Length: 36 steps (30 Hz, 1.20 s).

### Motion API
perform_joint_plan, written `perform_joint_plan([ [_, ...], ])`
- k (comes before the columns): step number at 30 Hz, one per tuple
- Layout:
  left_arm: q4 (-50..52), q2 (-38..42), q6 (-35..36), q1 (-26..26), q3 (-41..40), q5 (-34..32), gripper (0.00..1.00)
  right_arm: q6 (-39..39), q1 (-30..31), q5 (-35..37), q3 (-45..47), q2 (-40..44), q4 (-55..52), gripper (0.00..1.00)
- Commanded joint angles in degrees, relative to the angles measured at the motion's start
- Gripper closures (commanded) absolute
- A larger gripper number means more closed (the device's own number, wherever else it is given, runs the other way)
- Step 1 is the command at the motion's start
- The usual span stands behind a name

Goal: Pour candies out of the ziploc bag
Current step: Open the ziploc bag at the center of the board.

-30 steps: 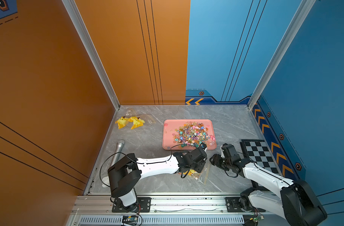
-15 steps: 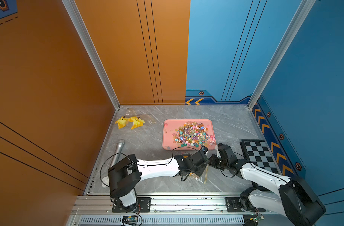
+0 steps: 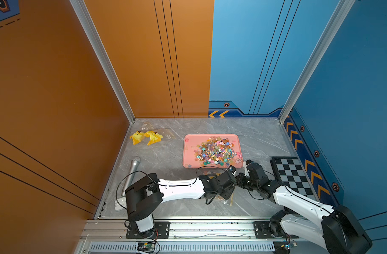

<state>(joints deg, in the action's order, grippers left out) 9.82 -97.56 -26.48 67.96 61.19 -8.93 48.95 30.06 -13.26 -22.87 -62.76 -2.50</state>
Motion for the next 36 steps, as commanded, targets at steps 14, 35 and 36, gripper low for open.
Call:
perform_joint_plan([
  [14, -5.7, -3.5, -1.3, 1.1, 0.7, 1.2, 0.35, 1.3, 0.9, 1.3, -1.3, 0.5, -2.0, 0.93],
  [35, -5.8, -4.4, -1.8, 0.9, 0.4, 0.3, 0.74, 1.4, 1.9, 2.4, -3.1, 0.5, -3.6, 0.93],
  [36, -5.8, -4.5, -1.7, 0.9, 0.5, 0.4, 0.78, 1.4, 1.9, 2.4, -3.1, 0.6, -3.6, 0.93],
])
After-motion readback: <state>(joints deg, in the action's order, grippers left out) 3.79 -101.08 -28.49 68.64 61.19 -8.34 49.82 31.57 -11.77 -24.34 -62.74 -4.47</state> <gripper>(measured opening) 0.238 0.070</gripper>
